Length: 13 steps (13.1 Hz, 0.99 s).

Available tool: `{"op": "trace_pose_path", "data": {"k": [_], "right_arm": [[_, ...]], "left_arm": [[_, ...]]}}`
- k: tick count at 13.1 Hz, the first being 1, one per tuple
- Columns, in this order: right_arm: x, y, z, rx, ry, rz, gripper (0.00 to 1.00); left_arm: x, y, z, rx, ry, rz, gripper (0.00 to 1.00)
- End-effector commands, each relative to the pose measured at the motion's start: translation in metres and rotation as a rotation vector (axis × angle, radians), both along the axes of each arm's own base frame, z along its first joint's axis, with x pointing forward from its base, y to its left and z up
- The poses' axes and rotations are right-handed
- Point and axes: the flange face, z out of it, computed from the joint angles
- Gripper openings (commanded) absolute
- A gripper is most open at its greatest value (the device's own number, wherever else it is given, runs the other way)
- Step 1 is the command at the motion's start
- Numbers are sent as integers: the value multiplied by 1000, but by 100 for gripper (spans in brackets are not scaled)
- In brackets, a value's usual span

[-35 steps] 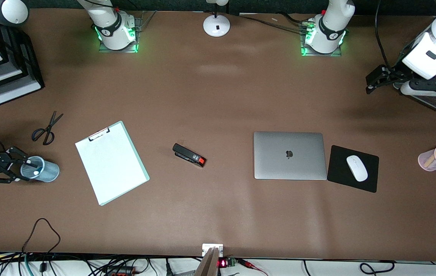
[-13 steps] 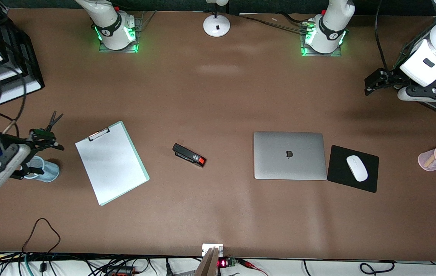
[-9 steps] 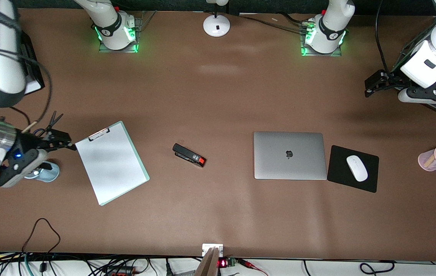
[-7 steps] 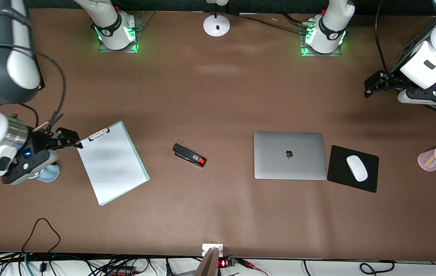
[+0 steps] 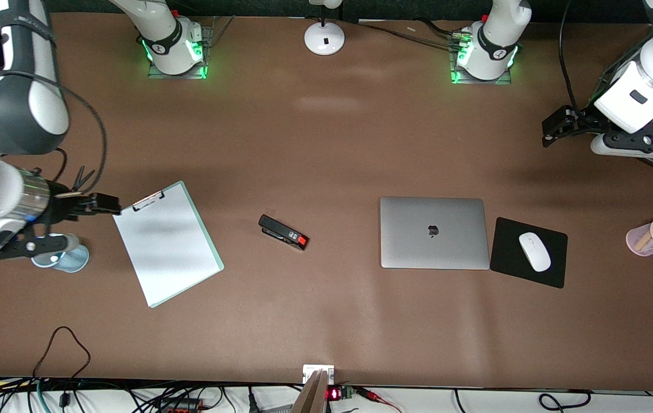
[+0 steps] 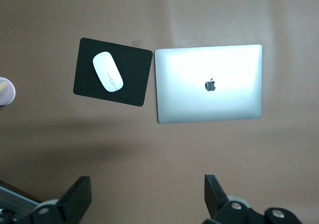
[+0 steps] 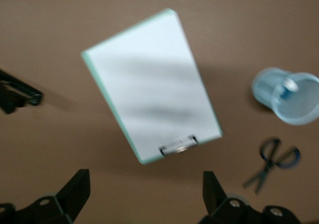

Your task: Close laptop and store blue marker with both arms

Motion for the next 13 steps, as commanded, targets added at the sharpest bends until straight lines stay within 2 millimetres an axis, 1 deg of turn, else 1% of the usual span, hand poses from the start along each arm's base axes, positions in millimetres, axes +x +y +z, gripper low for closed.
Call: {"op": "trace_pose_path", "data": {"k": [1,2,3,4,5,7,9,11,13], "right_arm": [[-25,-36,36,-58,-12,-74,100],[-29,-58,48,-58,-37,-105,100],[-34,-74,59,-55,-51,-132,100],[-37,-85,65,-53,-54,-151,100],[-38,-89,71,-56,-61,-155,100],[-51,-86,89,-52,-65,-156,100],[-63,-82,94,-44,-75,-149,100],[-82,-81,94,-26,-88,-150,100],[-95,-80,102,-22,-86,-148,100]], "left_arm": [[4,-3,6,-6,8,-15,100],[4,-3,6,-6,10,-15,100],[4,-3,5,-6,12,-15,100],[4,-3,5,-6,12,-15,100],[4,-3,6,-6,9,-15,100],[4,-3,6,-6,8,-16,100],[4,-5,6,-6,9,-18,100],[4,-5,6,-6,9,-18,100],[4,-5,6,-6,9,-18,100]]}}
